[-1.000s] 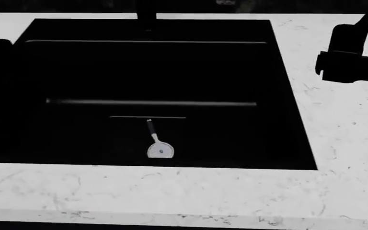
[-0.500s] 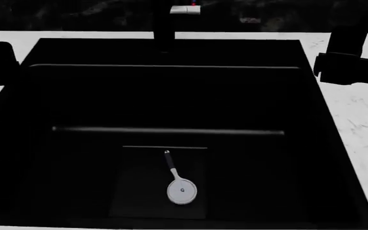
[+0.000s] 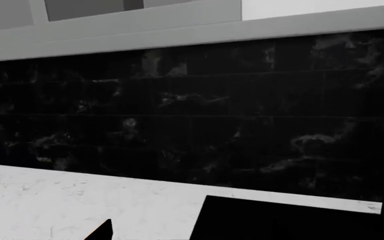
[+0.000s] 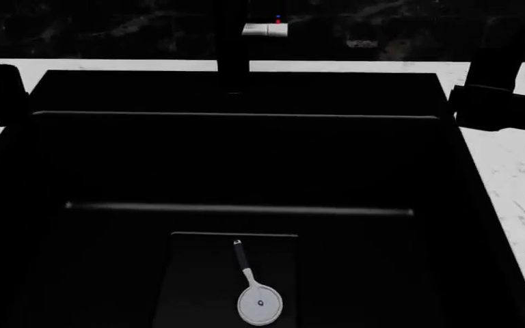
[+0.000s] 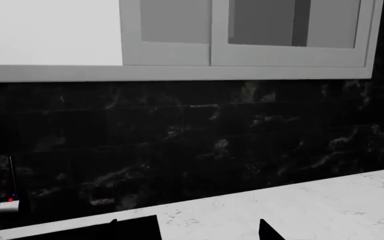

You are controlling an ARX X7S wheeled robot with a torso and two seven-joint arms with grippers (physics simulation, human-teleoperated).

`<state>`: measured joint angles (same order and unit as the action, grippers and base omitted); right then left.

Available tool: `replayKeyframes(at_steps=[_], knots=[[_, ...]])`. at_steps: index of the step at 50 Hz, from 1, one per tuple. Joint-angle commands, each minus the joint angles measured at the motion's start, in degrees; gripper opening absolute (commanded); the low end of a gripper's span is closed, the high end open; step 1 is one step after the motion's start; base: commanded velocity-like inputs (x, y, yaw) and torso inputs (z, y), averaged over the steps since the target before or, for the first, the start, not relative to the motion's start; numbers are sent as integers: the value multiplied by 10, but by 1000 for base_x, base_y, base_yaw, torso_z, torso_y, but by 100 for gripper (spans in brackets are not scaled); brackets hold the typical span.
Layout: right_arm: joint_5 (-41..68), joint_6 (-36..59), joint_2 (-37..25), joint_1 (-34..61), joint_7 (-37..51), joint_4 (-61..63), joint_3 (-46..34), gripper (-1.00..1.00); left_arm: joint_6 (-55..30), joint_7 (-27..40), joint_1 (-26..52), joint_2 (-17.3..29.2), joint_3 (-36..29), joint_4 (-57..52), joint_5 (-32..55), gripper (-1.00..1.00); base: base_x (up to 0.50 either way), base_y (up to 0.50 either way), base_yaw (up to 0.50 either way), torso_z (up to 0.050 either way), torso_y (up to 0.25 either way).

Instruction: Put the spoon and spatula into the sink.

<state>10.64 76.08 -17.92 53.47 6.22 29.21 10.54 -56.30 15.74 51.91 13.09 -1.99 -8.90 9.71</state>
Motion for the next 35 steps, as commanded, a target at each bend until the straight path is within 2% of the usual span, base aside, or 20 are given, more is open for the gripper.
replayKeyframes(at_steps=[1, 17, 18, 35], knots=[[2, 2, 1, -3, 3, 3, 2, 100, -1, 3, -3, 1, 2, -2, 3, 100, 0, 0, 0, 0, 0], [4, 4, 2, -6, 3, 6, 9, 100, -3, 2, -4, 2, 3, -8, 7, 100, 0, 0, 0, 0, 0], [-147, 99, 28, -7, -79, 104, -1, 100, 3, -97, -56, -86, 83, -10, -138, 100, 0, 0, 0, 0, 0], [-145, 98, 32, -11, -80, 107, 2, 100, -9, -83, -52, -79, 77, -17, -130, 100, 0, 0, 0, 0, 0]])
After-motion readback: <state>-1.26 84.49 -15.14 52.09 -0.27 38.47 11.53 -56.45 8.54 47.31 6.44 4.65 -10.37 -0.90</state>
